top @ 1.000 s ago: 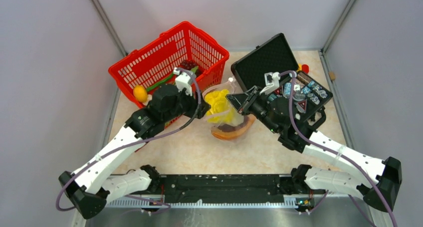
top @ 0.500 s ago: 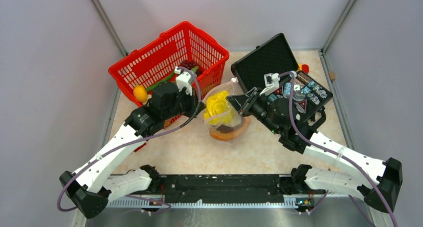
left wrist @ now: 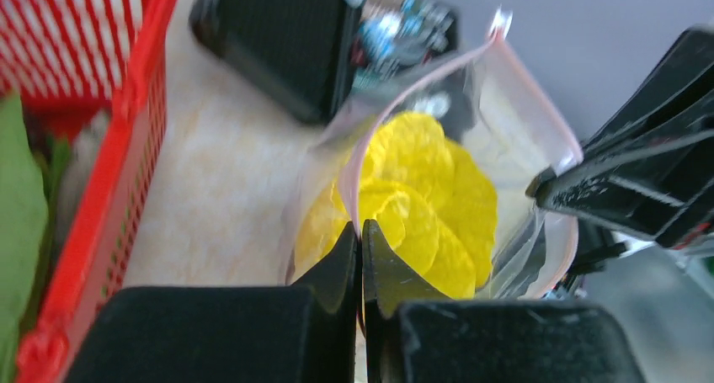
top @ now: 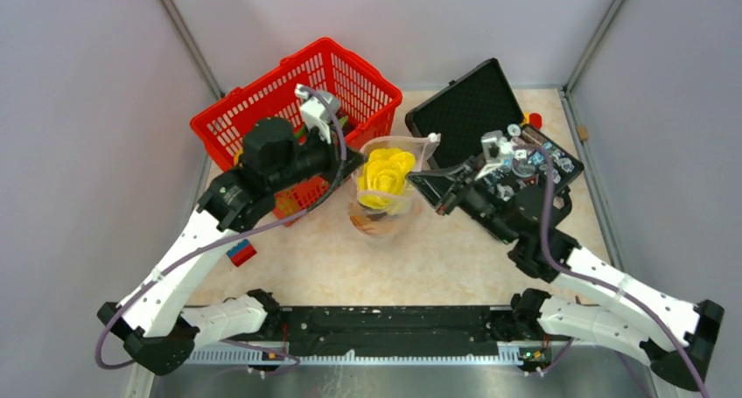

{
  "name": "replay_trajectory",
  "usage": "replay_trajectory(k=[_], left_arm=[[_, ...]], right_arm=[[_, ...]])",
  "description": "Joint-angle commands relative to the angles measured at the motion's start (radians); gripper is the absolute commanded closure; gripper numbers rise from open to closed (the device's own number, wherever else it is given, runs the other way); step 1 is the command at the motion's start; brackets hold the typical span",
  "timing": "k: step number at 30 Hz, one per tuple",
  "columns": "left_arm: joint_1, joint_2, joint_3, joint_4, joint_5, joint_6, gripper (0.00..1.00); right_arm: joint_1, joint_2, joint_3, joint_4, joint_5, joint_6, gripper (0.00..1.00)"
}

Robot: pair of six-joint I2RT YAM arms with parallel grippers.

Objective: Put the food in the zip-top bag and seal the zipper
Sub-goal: Adjust the zipper food storage bag at the center of the board.

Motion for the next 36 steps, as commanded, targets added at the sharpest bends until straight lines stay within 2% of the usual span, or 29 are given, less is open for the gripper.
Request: replay_trajectory(k=[1,2,3,4,5,7,9,10,12,13,15,16,17,19,20,21,24,25,28,30,32,34,36], left_arm=[[0.005,0.000,0.198,0.106,0.113,0.025,1.00],[0.004,0.010,0.205,0.109,0.101,0.029,1.00],[0.006,0.023,0.212,0.104,0.088,0.030,1.00],[0.007,0.032,0.218,0.104,0.091,0.030,1.00],[0.006,0.038,0.217,0.122,0.112,0.021,1.00],[0.007,0.034,0.194,0.187,0.182,-0.014,1.00],[0.007,0.035,0.169,0.206,0.187,-0.022,1.00],[0.008,0.038,0.160,0.200,0.165,-0.015,1.00],[0.010,0.044,0.166,0.184,0.147,-0.032,1.00],[0.010,0.035,0.165,0.201,0.179,-0.042,1.00],[0.009,-0.002,0.142,0.237,0.197,-0.062,1.00],[0.008,-0.014,0.123,0.232,0.149,-0.049,1.00],[0.010,-0.014,0.102,0.210,0.075,-0.023,1.00],[0.044,0.039,0.062,0.158,0.026,0.000,1.00],[0.072,0.070,0.050,0.140,0.067,-0.024,1.00],[0.077,0.092,0.043,0.142,0.126,-0.043,1.00],[0.078,0.106,0.000,0.255,0.319,-0.111,1.00],[0.077,0.096,-0.004,0.309,0.354,-0.138,1.00],[0.076,0.045,0.031,0.369,0.417,-0.202,1.00],[0.077,0.012,0.043,0.363,0.385,-0.194,1.00],[0.078,0.009,0.008,0.291,0.281,-0.138,1.00],[0.079,0.036,-0.080,0.237,0.202,-0.101,1.00],[0.079,0.079,-0.197,0.253,0.160,-0.104,1.00]], right_arm=[[-0.004,-0.139,0.031,0.151,-0.152,-0.210,1.00],[-0.005,-0.127,0.074,0.033,-0.107,-0.233,1.00],[-0.004,-0.107,0.126,-0.086,0.013,-0.225,1.00],[-0.005,-0.091,0.162,-0.195,0.145,-0.161,1.00],[-0.005,-0.088,0.167,-0.232,0.217,-0.104,1.00],[-0.006,-0.122,0.071,-0.052,0.102,-0.129,1.00],[-0.005,-0.127,0.012,0.092,-0.036,-0.157,1.00],[-0.005,-0.103,0.035,0.065,-0.039,-0.156,1.00],[-0.004,-0.032,0.142,-0.108,0.033,-0.117,1.00],[-0.005,-0.023,0.164,-0.117,-0.004,-0.121,1.00],[-0.004,-0.038,0.116,0.062,-0.215,-0.150,1.00],[-0.004,-0.045,0.073,0.184,-0.320,-0.156,1.00],[-0.004,-0.043,0.051,0.245,-0.326,-0.162,1.00],[-0.004,-0.016,0.086,0.070,-0.104,-0.160,1.00],[-0.005,-0.008,0.118,-0.003,-0.007,-0.129,1.00],[-0.004,-0.018,0.124,-0.003,0.014,-0.128,1.00],[-0.004,-0.131,0.014,0.203,0.024,-0.120,1.00],[-0.005,-0.163,-0.011,0.219,0.036,-0.121,1.00],[-0.005,-0.203,0.064,0.051,0.024,-0.178,1.00],[-0.006,-0.196,0.089,-0.024,-0.009,-0.198,1.00],[-0.005,-0.157,0.073,-0.051,-0.015,-0.190,1.00],[-0.005,-0.072,0.070,-0.102,-0.009,-0.157,1.00],[-0.006,0.046,0.064,-0.134,-0.063,-0.127,1.00]])
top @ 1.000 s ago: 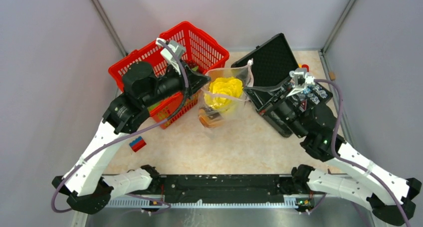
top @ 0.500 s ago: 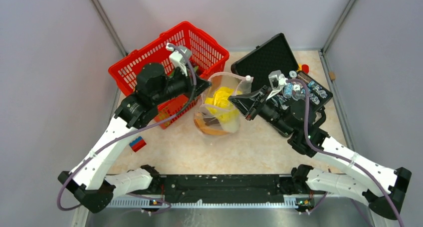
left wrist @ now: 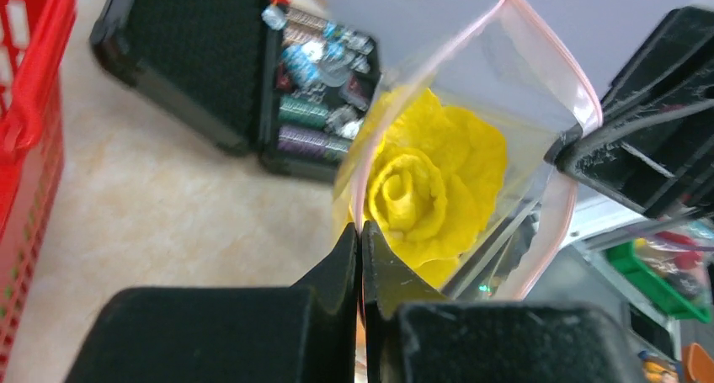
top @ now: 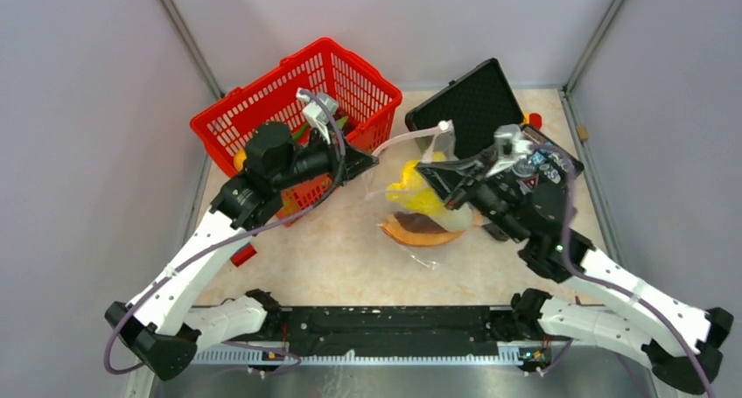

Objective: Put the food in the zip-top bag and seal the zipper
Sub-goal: Adjust the zipper food storage bag at the center of the board.

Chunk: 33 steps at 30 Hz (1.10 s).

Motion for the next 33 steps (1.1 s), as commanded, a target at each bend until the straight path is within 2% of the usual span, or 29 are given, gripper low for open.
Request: replay_trajectory(k=[1,4,6,11,13,16,19,21,26,33], left_arm=[[0.005,0.076,-0.200,0.001,-0.118,0.024,1.00],[0.004,0.107,-0.225,-0.025,-0.073,0.003,1.00],[0.003,0.070,-0.185,-0.048,-0.067,0.018,1.00],[0.004,-0.082,-0.028,-0.089,-0.164,0.090,1.00],[0.004,-0.140,-0.021,-0.069,-0.209,0.097,1.00],[0.003,-0.205,-0.046,-0.059,-0.266,0.108,1.00],[0.005,-0.210,-0.093,-0.065,-0.319,0.117,1.00],[0.005,-0.203,-0.092,-0.074,-0.282,0.107,1.00],[0.006,-0.222,-0.115,-0.044,-0.269,0.103,1.00],[0.005,-0.201,-0.142,-0.061,-0.220,0.112,1.00]], right_arm=[[-0.004,0.254,0.017,-0.127,-0.058,0.064,1.00],[-0.004,0.414,0.073,-0.201,-0.084,0.132,1.00],[-0.004,0.437,0.105,-0.162,-0.143,0.132,1.00],[-0.004,0.265,0.026,0.169,-0.200,0.103,1.00],[-0.004,0.198,0.005,0.203,-0.173,0.072,1.00],[-0.005,0.125,-0.030,0.183,-0.088,0.040,1.00],[-0.004,0.124,-0.021,0.004,0.155,0.096,1.00],[-0.004,0.126,-0.009,-0.044,0.150,0.099,1.00],[-0.004,0.080,-0.071,0.066,0.109,0.103,1.00],[-0.005,0.154,0.001,-0.048,0.030,0.088,1.00]])
